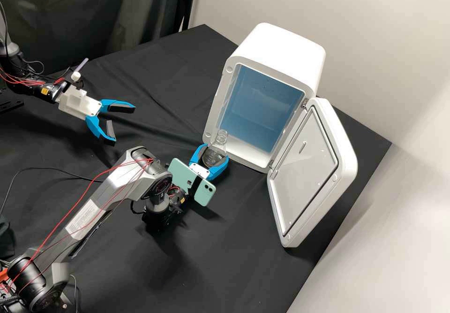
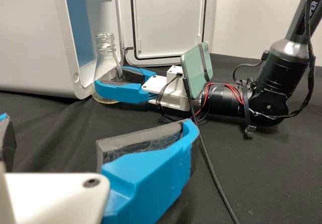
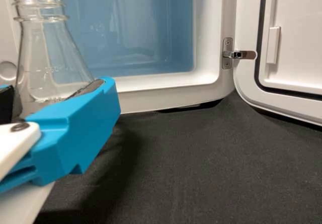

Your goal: Take the flask out of the incubator

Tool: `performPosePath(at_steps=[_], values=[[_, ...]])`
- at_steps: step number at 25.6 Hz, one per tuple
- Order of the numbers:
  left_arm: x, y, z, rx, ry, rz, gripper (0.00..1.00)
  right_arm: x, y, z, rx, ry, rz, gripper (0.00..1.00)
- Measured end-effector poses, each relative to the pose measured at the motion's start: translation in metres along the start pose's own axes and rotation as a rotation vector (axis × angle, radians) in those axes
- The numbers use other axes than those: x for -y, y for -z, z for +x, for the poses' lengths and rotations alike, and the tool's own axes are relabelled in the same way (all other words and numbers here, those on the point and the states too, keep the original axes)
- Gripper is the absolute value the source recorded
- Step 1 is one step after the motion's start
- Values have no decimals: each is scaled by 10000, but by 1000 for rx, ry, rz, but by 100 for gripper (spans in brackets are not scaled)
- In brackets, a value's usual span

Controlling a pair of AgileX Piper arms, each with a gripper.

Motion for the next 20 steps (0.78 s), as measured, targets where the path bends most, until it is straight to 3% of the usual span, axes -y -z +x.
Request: performPosePath(at_steps=[5,6,12,20], values=[[-4,11,-1,-4,-2,-1,100,-44,6,-68,-9,18,-6,0],[-4,11,-1,-4,-2,-1,100,-53,7,-77,-9,19,-7,100],[-4,11,-1,-4,-2,-1,100,-63,21,-153,-2,34,-20,100],[-14,8,-4,-3,-6,0,100,-16,5,-284,25,69,-12,100]])
